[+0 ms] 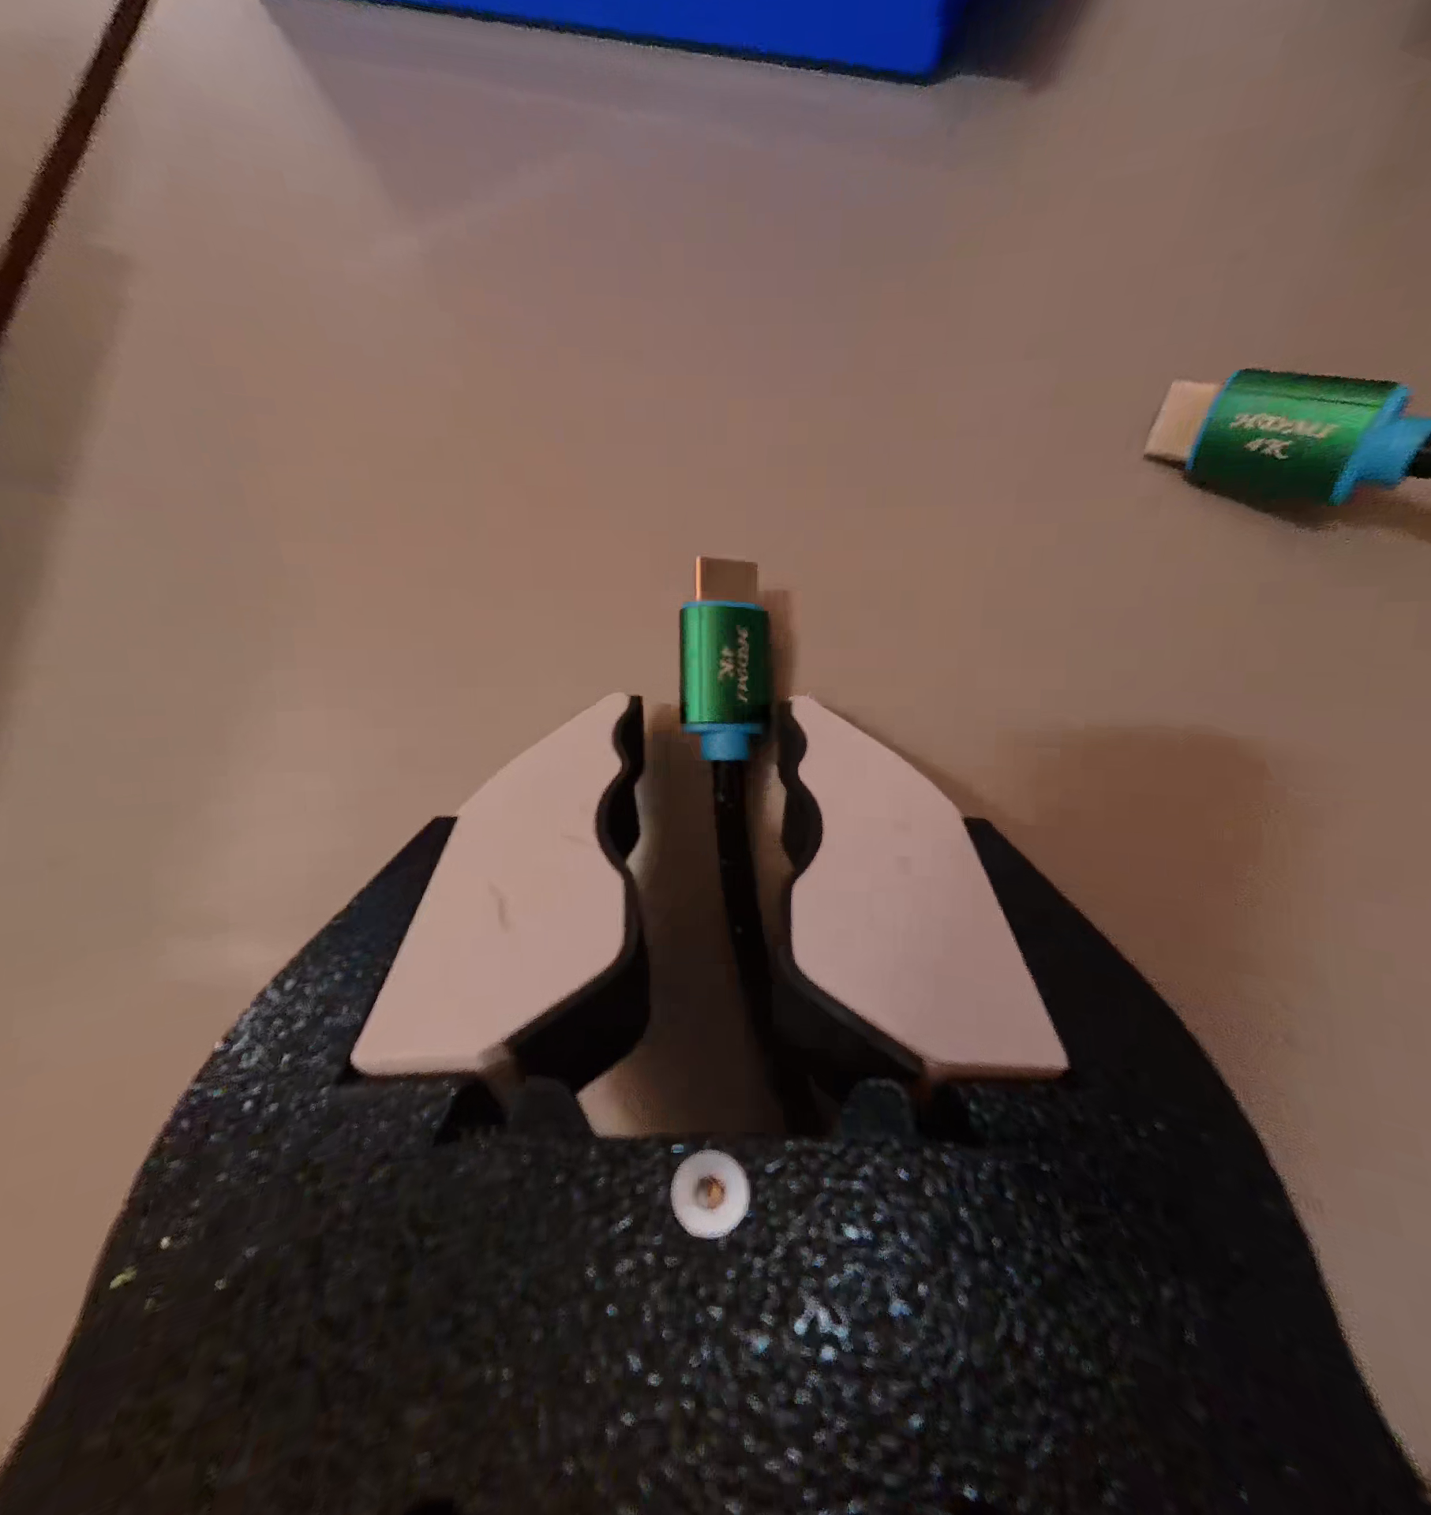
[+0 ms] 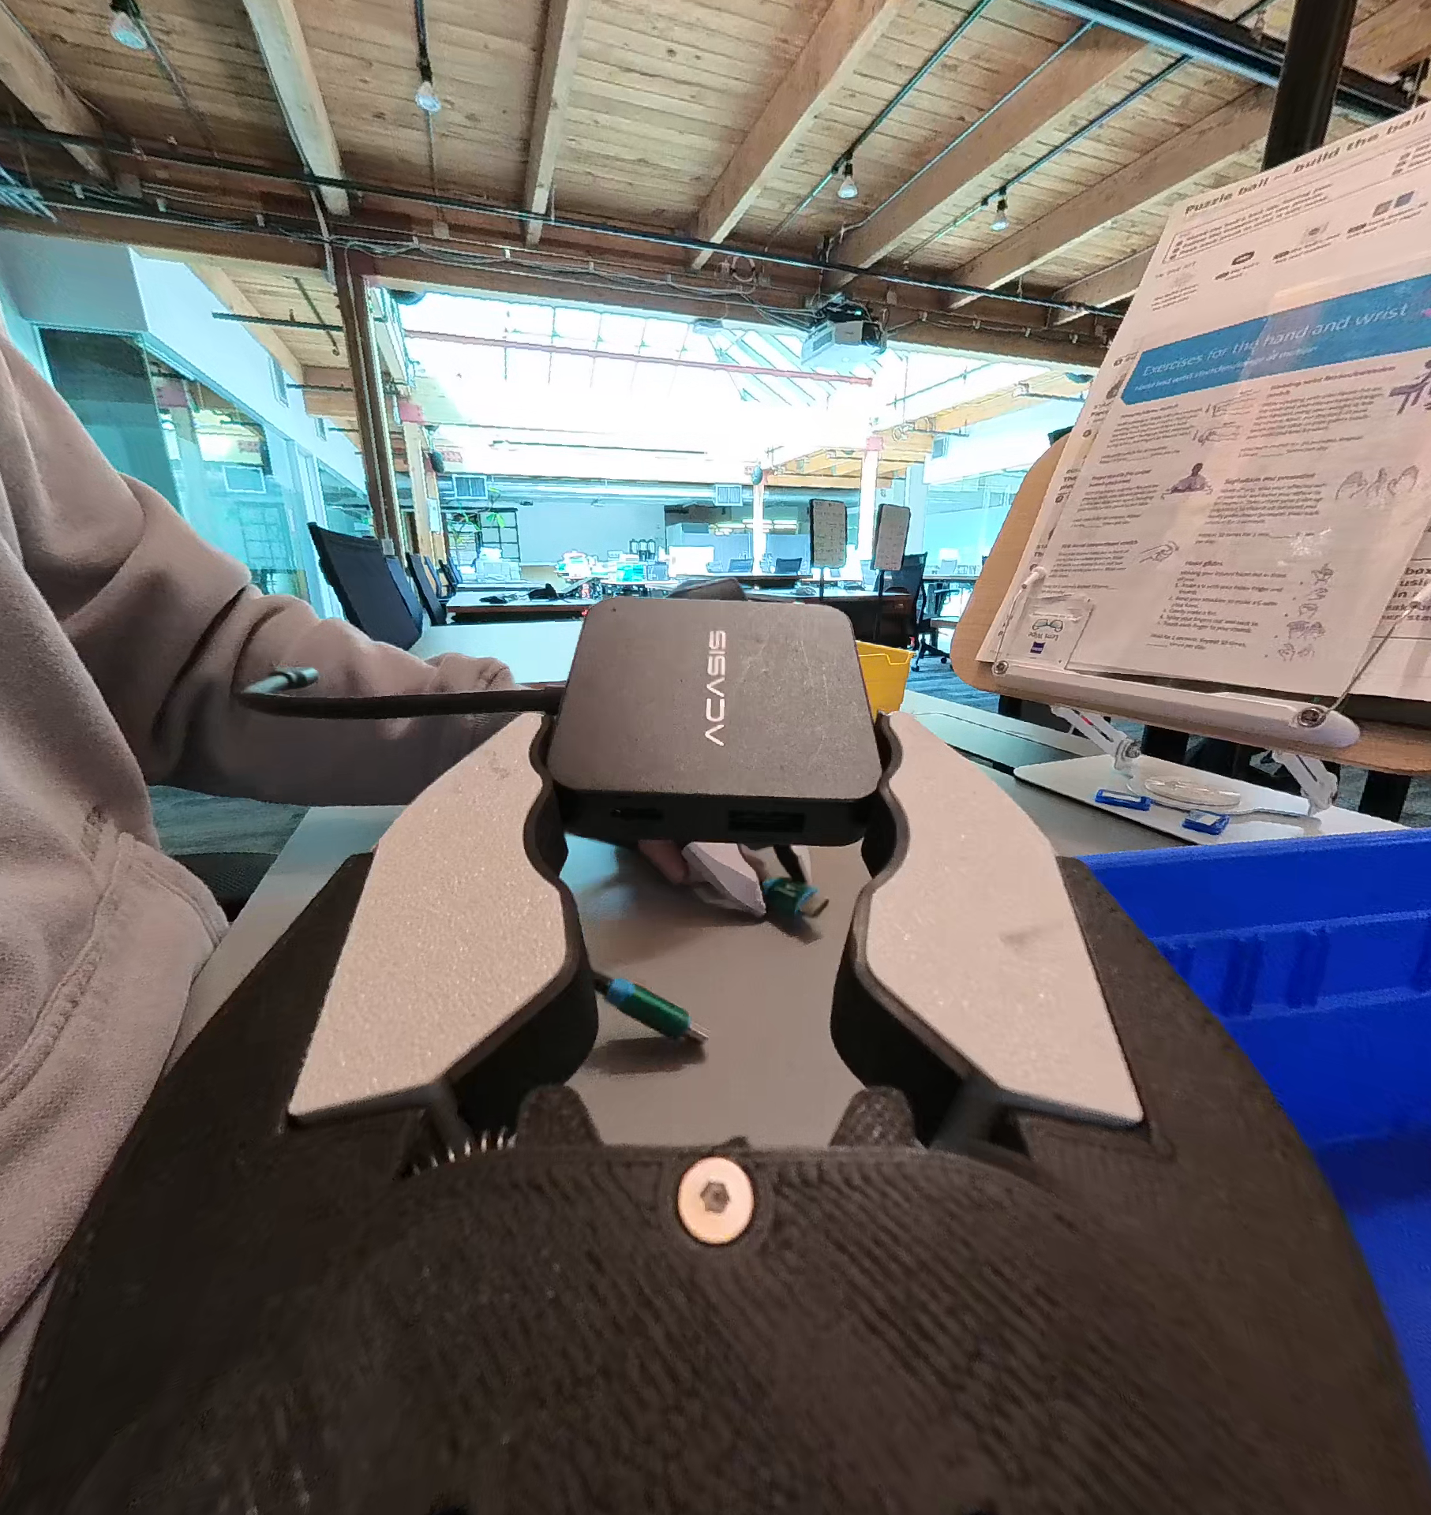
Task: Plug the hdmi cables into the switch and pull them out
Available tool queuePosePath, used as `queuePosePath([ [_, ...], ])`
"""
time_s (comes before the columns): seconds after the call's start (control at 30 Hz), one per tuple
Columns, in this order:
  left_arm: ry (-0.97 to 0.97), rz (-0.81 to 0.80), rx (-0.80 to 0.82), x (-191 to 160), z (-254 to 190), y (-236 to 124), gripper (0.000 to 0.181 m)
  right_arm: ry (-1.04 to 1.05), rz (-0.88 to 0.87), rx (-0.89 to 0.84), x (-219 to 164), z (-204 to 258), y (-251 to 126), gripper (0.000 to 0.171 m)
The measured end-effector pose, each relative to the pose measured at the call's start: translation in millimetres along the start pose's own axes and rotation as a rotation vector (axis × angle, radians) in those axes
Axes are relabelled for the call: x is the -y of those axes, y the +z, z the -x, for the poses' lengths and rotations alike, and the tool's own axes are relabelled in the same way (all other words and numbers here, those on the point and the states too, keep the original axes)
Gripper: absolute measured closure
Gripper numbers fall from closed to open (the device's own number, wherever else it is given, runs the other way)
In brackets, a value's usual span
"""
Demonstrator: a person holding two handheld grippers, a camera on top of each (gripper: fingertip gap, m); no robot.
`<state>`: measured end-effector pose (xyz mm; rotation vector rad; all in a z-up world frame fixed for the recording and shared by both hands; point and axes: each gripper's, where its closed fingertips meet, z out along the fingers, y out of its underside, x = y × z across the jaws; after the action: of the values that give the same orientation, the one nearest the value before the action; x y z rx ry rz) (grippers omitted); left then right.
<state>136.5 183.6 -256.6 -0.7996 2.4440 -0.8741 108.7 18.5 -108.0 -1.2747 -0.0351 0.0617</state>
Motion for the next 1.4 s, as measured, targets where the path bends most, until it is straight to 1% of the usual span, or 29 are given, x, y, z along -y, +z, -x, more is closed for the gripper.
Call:
queuePosePath([
  [0.03, 0.031, 0.004, 0.024, 0.5, 1.2, -0.3, 0.147, -0.001, 0.000, 0.000, 0.0, -0.1, -0.1, 0.099],
  [0.1, 0.081, 0.014, 0.057, 1.8, 1.5, -0.2, 0.147, 0.000, -0.003, 0.001, 0.5, 0.0, -0.2, 0.099],
  [0.3, 0.191, 0.035, 0.183, 5.0, 2.0, -0.5, 0.155, -0.003, 0.001, -0.004, -0.1, -0.7, -0.4, 0.099],
  [0.33, 0.219, 0.033, 0.214, 5.7, 2.3, -0.6, 0.161, -0.004, 0.002, -0.005, -0.3, -0.7, -0.3, 0.099],
  [0.43, 0.293, 0.006, 0.339, 10.1, 7.1, -2.4, 0.161, -0.006, 0.005, -0.005, -1.0, -0.5, -0.1, 0.099],
  [0.57, 0.341, 0.016, 0.484, 12.6, 17.0, -4.5, 0.161, -0.009, 0.010, -0.007, -2.0, -0.5, 0.3, 0.099],
  [0.7, 0.388, 0.037, 0.523, 14.1, 17.9, -3.4, 0.161, -0.010, 0.008, -0.015, -1.7, -1.9, 0.0, 0.099],
  [0.8, 0.305, 0.081, 0.515, 11.3, 22.8, -2.0, 0.161, -0.010, 0.012, -0.024, -2.5, -3.7, -0.5, 0.099],
  [0.87, 0.205, 0.093, 0.453, 7.7, 24.8, -0.5, 0.161, -0.016, 0.024, -0.024, -4.2, -3.4, -0.1, 0.099],
  [0.93, 0.100, 0.107, 0.344, 1.7, 25.5, -0.5, 0.161, -0.013, 0.030, -0.014, -5.5, -1.7, 0.7, 0.099],
  [0.97, 0.044, 0.115, 0.281, -1.2, 25.0, -1.9, 0.161, -0.009, 0.034, -0.006, -6.2, -0.5, 1.1, 0.099],
  [1.03, -0.108, 0.088, 0.096, 2.2, 15.2, -7.2, 0.161, -0.007, 0.039, 0.004, -7.0, 1.2, 1.3, 0.099],
  [1.1, -0.237, 0.063, -0.110, 12.5, 0.6, -18.8, 0.161, 0.014, 0.030, 0.031, -5.5, 4.5, 1.1, 0.099],
  [1.2, -0.306, 0.016, -0.318, 35.0, -13.0, -45.2, 0.161, 0.078, -0.039, 0.108, 6.2, 13.1, -2.2, 0.099],
  [1.3, -0.352, -0.108, -0.506, 70.9, -22.8, -82.5, 0.161, 0.103, -0.097, 0.140, 16.7, 14.9, -8.7, 0.099],
  [1.37, -0.373, -0.155, -0.591, 92.7, -29.3, -105.3, 0.161, 0.075, -0.058, 0.113, 11.4, 11.0, -10.3, 0.099],
  [1.4, -0.373, -0.145, -0.624, 100.1, -35.0, -112.7, 0.161, 0.053, -0.027, 0.098, 6.7, 9.4, -10.0, 0.099],
])
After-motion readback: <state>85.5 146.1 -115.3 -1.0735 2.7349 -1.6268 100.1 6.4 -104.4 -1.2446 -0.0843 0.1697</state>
